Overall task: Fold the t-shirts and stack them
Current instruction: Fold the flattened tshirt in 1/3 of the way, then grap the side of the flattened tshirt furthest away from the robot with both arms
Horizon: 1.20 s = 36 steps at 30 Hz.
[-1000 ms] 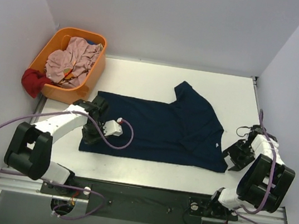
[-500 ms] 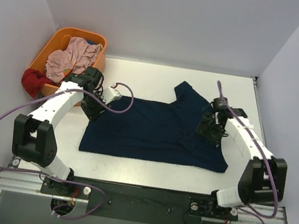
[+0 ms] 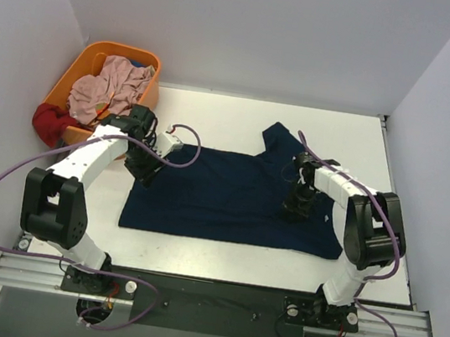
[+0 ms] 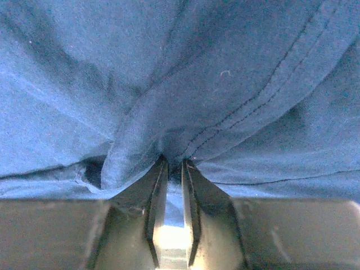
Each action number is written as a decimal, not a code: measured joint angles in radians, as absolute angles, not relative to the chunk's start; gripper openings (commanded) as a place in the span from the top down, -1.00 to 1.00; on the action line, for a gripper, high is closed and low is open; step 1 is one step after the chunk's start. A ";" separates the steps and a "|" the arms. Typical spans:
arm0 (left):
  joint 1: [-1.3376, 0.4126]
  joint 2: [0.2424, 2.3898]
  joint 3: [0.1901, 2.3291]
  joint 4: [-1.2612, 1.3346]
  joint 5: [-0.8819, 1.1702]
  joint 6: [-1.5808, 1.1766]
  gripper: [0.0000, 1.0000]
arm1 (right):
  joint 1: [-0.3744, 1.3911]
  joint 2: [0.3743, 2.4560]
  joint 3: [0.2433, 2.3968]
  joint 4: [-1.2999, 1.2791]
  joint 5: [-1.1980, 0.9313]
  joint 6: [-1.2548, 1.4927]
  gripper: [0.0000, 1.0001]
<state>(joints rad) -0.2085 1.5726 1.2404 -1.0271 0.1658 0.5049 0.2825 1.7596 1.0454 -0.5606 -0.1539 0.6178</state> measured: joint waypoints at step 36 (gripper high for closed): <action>-0.207 1.576 1.294 -0.849 0.069 0.412 0.00 | 0.093 1.926 1.650 -0.725 -0.129 0.382 0.34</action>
<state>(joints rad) -0.2073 1.5757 1.2942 -0.8490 0.0689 0.4122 0.0933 1.9263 1.6505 -0.7250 -0.1291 0.3817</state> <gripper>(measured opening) 0.511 0.255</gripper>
